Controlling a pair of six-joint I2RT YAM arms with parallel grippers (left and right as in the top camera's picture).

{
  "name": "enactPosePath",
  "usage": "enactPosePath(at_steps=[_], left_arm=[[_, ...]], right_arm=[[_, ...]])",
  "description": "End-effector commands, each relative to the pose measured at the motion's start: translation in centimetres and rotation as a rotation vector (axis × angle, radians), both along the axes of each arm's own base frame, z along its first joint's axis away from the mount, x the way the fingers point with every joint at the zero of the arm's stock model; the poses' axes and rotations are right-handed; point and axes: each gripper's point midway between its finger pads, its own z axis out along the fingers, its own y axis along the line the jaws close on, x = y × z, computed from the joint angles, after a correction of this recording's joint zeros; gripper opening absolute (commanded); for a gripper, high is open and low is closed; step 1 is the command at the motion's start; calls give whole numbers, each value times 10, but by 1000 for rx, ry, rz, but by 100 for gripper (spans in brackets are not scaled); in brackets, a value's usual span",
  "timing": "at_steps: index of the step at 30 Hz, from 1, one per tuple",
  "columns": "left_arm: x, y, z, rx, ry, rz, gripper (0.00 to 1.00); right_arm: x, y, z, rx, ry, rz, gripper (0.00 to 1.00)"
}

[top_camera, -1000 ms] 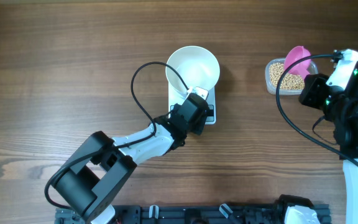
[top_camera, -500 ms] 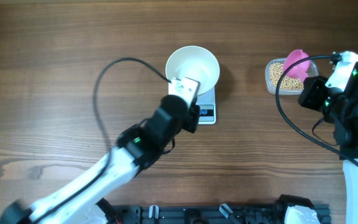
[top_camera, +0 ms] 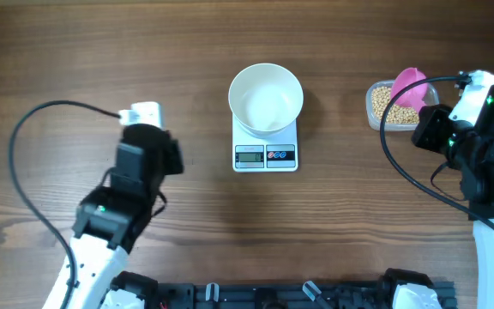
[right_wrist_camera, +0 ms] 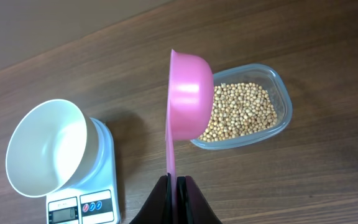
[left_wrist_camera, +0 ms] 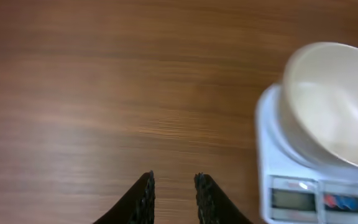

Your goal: Scoop item into bowl and weigh 150g on scale

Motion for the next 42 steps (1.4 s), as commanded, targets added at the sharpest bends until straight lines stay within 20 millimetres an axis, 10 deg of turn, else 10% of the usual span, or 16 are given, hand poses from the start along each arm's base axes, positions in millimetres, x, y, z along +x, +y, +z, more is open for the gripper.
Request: enactPosePath(at_steps=[1, 3, 42], left_arm=[[1, 46, -1, 17, 11, 153, 52], [0, 58, -2, 18, 15, 192, 100], [0, 70, -3, 18, 19, 229, 100]], right_arm=[[3, -4, 7, -48, -20, 18, 4], [3, -4, 7, -66, -22, 28, 4], [27, -9, 1, -90, -36, 43, 4]])
